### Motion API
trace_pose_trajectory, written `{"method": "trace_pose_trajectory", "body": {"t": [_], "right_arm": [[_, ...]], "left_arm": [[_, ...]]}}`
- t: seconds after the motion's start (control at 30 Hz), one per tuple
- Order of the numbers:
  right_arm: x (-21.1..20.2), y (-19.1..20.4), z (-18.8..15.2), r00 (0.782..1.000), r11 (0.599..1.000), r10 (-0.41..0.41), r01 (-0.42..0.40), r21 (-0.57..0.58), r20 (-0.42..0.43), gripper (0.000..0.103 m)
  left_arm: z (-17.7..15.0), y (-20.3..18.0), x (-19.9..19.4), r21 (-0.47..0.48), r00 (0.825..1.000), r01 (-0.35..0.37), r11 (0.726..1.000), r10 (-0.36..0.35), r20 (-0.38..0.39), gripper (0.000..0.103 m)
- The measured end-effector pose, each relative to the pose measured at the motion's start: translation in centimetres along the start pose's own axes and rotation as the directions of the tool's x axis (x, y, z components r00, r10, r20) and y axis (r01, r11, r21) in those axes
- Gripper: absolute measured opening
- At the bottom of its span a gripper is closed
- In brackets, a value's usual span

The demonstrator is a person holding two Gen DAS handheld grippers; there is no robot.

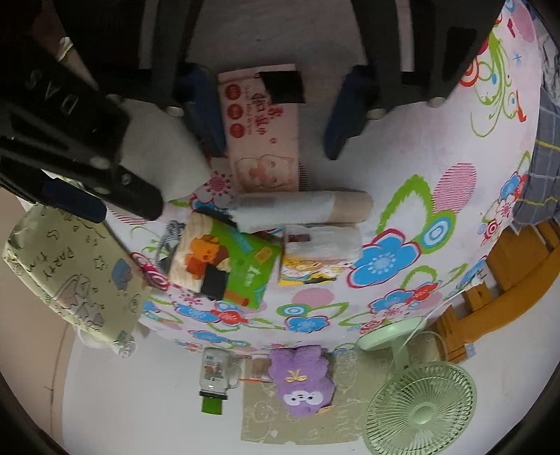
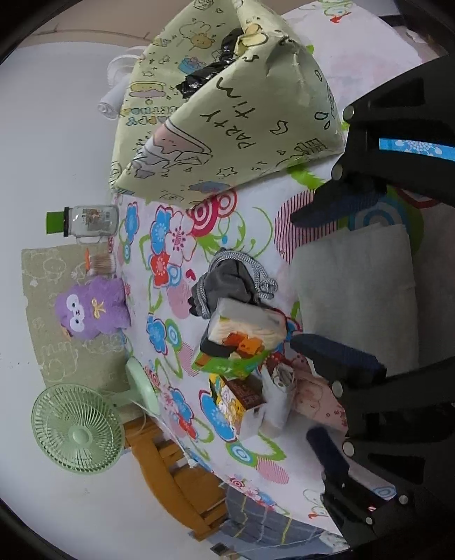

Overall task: Organize soft objects
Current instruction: 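Grasp the white folded cloth with the right tool while the left tool grasps the pink paper packet, then lift the white cloth with the right tool toward the box while the left tool holds the pink packet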

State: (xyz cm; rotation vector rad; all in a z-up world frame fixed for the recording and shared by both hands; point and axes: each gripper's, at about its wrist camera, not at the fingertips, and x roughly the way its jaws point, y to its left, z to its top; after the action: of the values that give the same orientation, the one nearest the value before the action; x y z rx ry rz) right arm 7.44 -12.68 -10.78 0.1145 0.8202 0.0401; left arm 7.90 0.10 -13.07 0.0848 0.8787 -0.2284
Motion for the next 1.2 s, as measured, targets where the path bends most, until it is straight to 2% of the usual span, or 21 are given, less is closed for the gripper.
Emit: {"method": "trace_pose_trajectory", "body": {"t": [0.03,0.13,0.2,0.37,0.53,0.6,0.63,0.83,0.93,1.2], "right_arm": [[0.0,0.2,0.0,1.000,1.000,-0.002,0.002,-0.009,-0.001,0.078],[0.0,1.0,-0.3,1.000,0.999,0.009,-0.009,-0.038,-0.012,0.083],[0.0,1.4,-0.5,1.000,0.999,0.015,-0.017,-0.051,-0.027,0.090],[0.3,2.3,-1.3,0.998,0.996,0.028,-0.033,-0.081,-0.060,0.096],[1.5,1.1,-1.7,0.994,1.000,0.019,-0.020,-0.008,-0.112,0.099],[1.5,1.1,-1.5,0.994,1.000,0.013,-0.015,-0.021,-0.108,0.096],[1.5,1.1,-1.5,0.995,1.000,0.005,-0.008,-0.026,-0.104,0.088],[1.0,0.8,-1.4,0.996,0.999,0.024,-0.027,-0.027,-0.089,0.072],[0.4,0.7,-1.2,0.997,0.999,0.034,-0.036,-0.023,-0.073,0.068],[-1.6,0.5,-0.7,0.999,0.999,0.042,-0.043,-0.025,-0.025,0.068]], "left_arm": [[0.0,-0.1,-0.1,0.005,1.000,0.005,1.000,-0.005,0.001,0.042],[-0.1,-0.2,-0.3,0.006,1.000,0.010,1.000,-0.010,0.002,0.040],[-0.4,-0.1,-0.5,0.003,1.000,0.008,1.000,-0.008,0.002,0.040],[-1.1,0.1,-1.2,0.005,1.000,-0.002,1.000,0.002,0.000,0.040],[-1.4,0.0,-1.5,0.010,1.000,-0.015,1.000,0.015,0.003,0.040],[-1.3,-0.1,-1.5,0.015,1.000,-0.018,1.000,0.018,0.003,0.040],[-1.3,-0.1,-1.4,0.015,1.000,-0.017,1.000,0.017,0.003,0.040],[-0.9,-0.8,-1.4,0.020,1.000,0.006,1.000,-0.006,0.006,0.039],[-0.7,-1.2,-2.0,0.024,1.000,0.009,1.000,-0.010,0.023,0.039],[-0.4,-1.8,-3.9,0.021,0.998,0.000,1.000,-0.001,0.067,0.039]]}}
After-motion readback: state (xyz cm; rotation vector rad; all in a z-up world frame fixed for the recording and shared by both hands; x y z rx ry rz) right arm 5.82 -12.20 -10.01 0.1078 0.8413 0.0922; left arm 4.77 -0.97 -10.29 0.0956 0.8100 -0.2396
